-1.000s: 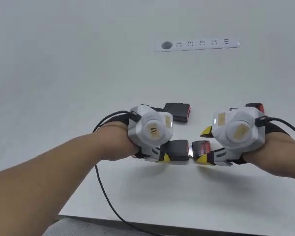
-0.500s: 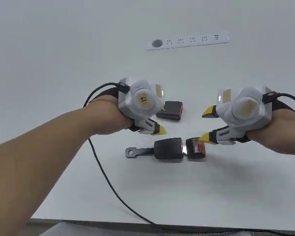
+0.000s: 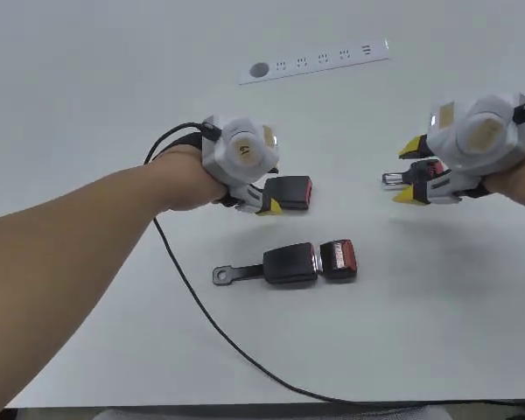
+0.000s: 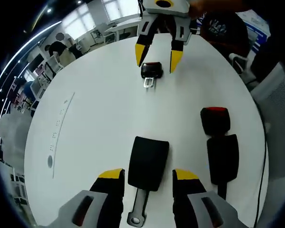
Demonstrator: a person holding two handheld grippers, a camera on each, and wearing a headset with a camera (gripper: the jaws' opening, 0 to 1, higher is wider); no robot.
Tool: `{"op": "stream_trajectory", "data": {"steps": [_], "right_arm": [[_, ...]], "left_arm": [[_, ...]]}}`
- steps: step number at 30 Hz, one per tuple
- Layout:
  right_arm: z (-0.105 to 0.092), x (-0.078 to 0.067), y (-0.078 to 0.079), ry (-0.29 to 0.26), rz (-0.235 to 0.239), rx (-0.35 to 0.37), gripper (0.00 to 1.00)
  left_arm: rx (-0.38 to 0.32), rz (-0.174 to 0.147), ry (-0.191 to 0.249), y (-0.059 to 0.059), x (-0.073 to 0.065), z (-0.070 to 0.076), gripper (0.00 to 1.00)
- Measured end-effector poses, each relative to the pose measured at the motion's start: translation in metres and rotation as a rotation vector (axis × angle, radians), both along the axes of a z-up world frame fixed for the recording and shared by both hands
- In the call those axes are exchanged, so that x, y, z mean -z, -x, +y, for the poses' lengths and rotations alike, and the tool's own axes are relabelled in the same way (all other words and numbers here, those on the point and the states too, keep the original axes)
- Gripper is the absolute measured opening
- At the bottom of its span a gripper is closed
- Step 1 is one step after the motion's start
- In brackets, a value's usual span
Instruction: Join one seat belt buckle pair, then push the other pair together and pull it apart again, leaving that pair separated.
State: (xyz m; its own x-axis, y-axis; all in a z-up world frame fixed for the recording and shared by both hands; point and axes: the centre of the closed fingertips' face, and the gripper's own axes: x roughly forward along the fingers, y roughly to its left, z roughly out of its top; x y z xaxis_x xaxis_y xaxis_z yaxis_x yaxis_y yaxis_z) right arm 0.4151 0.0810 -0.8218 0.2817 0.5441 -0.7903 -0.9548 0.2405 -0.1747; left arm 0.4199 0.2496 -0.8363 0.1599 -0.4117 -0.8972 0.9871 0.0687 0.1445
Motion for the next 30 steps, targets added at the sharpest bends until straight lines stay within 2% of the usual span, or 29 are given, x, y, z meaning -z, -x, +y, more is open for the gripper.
{"op": "stream_trajectory", "data": {"steps": [4,6,14,18,23,26,30], "right_arm": [[-0.016,0.016,-0.001,0.052,0.05,-0.017,0.38],[-0.017,0.02,-0.002,0.06,0.056,-0.026,0.38],[-0.021,0.032,-0.008,0.119,0.094,-0.093,0.34],[-0.02,0.032,-0.008,0.133,0.083,-0.156,0.32],[-0.019,0.032,-0.009,0.134,0.072,-0.167,0.32],[-0.018,0.032,-0.01,0.131,0.072,-0.16,0.32],[-0.015,0.032,-0.01,0.154,0.068,-0.15,0.32]], "left_arm": [[0.008,0.007,-0.005,-0.004,0.005,0.0,0.41],[0.003,0.023,-0.003,-0.003,0.008,0.0,0.38],[0.025,0.034,-0.019,-0.003,0.015,-0.005,0.34],[0.011,0.023,-0.018,-0.004,0.015,-0.003,0.33],[0.007,-0.001,-0.025,-0.004,0.015,-0.001,0.32],[0.005,-0.007,-0.033,-0.004,0.015,0.0,0.32],[0.017,-0.008,-0.039,-0.003,0.014,0.002,0.31]]}}
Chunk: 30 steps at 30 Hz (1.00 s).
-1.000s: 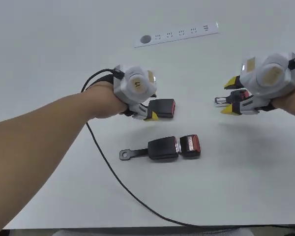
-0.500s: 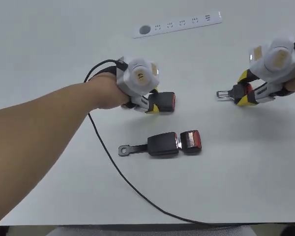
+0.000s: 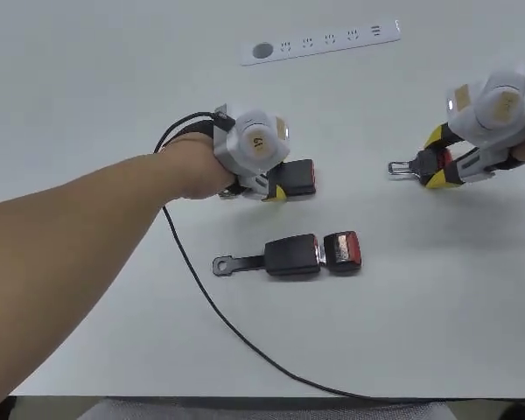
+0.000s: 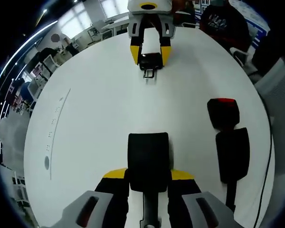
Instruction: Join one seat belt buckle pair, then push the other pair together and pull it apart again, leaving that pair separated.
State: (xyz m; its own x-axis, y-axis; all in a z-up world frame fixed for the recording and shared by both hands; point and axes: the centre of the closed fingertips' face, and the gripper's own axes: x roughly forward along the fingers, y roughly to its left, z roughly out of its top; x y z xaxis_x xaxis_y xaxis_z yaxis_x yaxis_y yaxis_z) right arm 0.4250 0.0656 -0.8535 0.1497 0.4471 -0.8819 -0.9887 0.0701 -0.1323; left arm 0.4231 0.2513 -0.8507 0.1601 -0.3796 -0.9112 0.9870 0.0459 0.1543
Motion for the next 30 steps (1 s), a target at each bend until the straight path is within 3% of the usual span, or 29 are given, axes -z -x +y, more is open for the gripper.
{"op": "stream_trajectory", "data": {"steps": [9,20,30], "right_arm": [[0.022,-0.002,0.005,-0.003,-0.013,-0.012,0.32],[0.075,-0.003,0.004,-0.025,-0.04,-0.05,0.32],[0.104,-0.003,0.006,-0.037,-0.045,-0.065,0.32]], "left_arm": [[-0.01,-0.005,0.002,0.001,0.0,0.0,0.32],[-0.001,-0.001,-0.014,-0.002,0.003,-0.001,0.32],[0.01,0.0,-0.013,-0.002,0.004,0.001,0.32]]}}
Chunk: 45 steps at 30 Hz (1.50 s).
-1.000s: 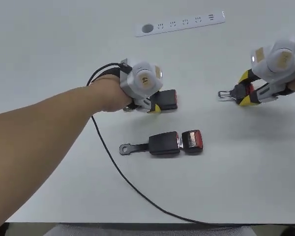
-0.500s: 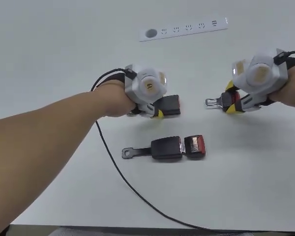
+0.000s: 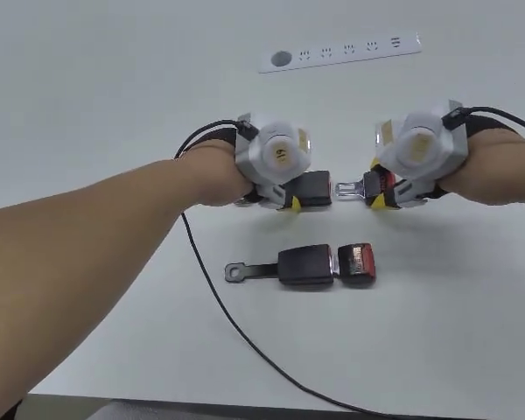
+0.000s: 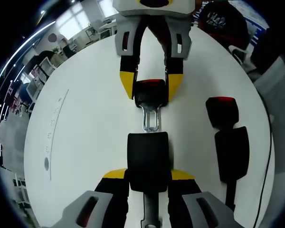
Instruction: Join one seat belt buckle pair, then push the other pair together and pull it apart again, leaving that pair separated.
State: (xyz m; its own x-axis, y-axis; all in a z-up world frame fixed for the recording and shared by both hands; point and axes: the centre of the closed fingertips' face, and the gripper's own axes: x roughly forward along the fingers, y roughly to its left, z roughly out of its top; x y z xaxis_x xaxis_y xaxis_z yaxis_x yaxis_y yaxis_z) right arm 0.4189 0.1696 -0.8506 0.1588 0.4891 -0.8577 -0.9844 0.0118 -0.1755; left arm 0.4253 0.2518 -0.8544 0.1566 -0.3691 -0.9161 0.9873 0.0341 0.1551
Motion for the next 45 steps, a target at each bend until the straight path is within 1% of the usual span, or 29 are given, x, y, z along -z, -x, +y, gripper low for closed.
{"op": "stream_trajectory", "data": {"steps": [3,5,7,9,11,13,16,19,21,23,30,35,41,45], "right_arm": [[0.005,0.0,-0.001,-0.003,-0.002,0.003,0.32],[0.009,-0.002,0.0,-0.002,-0.014,-0.003,0.32],[0.016,-0.006,0.002,-0.026,-0.009,-0.002,0.32],[0.019,-0.004,0.002,-0.024,-0.017,-0.008,0.32],[0.02,-0.001,0.001,-0.028,-0.015,-0.002,0.32],[0.019,-0.001,-0.001,-0.046,0.0,0.01,0.32],[0.018,-0.001,0.0,-0.063,0.005,0.004,0.31],[0.019,0.0,-0.001,-0.085,0.027,0.016,0.31],[0.02,0.0,-0.001,-0.09,0.025,0.002,0.31],[0.021,0.0,-0.001,-0.093,0.018,-0.017,0.3],[0.026,-0.001,-0.001,-0.097,0.015,-0.037,0.29],[0.039,-0.001,-0.002,-0.102,0.015,-0.049,0.29],[0.039,-0.002,-0.003,-0.1,0.013,-0.048,0.29],[0.039,-0.002,-0.003,-0.097,0.011,-0.044,0.3]], "left_arm": [[0.0,0.0,0.003,0.001,0.0,0.0,0.32],[0.001,0.001,0.002,0.001,-0.001,0.001,0.32],[0.004,0.003,0.0,0.002,-0.001,0.0,0.32],[0.005,0.005,0.0,0.002,-0.001,0.0,0.32],[0.009,0.005,-0.001,0.003,-0.002,-0.001,0.32],[0.005,0.006,0.002,0.004,-0.002,0.0,0.32],[0.01,0.008,0.009,0.004,-0.002,-0.001,0.32],[0.014,0.019,0.022,0.004,-0.003,-0.001,0.32],[0.02,0.024,0.025,0.004,-0.002,-0.002,0.31],[0.026,0.029,0.021,0.004,-0.002,-0.002,0.31],[0.034,0.041,0.009,0.003,-0.001,-0.003,0.31],[0.036,0.046,0.012,0.002,-0.001,-0.003,0.31],[0.027,0.045,0.022,0.001,0.0,-0.003,0.31],[0.03,0.05,0.017,0.001,0.0,-0.003,0.31]]}}
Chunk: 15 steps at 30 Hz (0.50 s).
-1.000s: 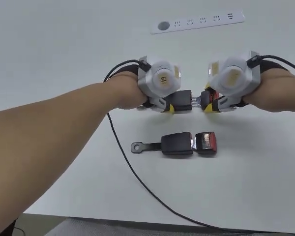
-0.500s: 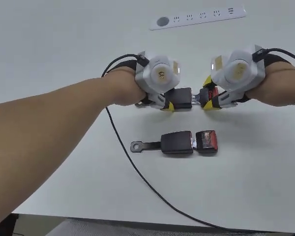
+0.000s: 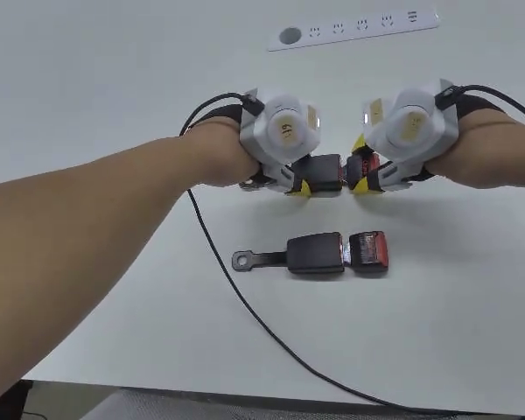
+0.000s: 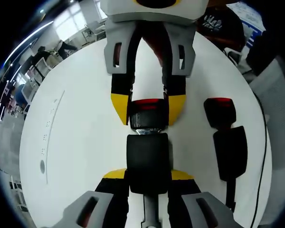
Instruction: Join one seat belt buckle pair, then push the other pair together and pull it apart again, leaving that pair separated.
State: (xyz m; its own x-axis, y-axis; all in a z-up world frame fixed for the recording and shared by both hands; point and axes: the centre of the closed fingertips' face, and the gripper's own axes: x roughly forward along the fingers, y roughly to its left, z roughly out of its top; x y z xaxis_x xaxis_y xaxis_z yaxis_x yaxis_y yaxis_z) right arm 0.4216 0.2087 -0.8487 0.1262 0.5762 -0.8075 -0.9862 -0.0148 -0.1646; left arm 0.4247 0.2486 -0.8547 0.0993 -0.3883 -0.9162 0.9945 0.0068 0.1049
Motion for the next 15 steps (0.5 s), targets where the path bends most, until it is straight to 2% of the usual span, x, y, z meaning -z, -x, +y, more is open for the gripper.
{"op": "stream_trajectory", "data": {"steps": [11,15], "right_arm": [[-0.0028,-0.0004,0.0003,0.0,0.01,0.023,0.3],[-0.01,-0.0004,-0.0002,0.01,0.011,0.025,0.3]], "left_arm": [[-0.005,-0.005,0.005,0.0004,-0.0002,-0.0007,0.31],[-0.002,-0.001,0.013,0.0002,-0.0004,-0.0004,0.31]]}}
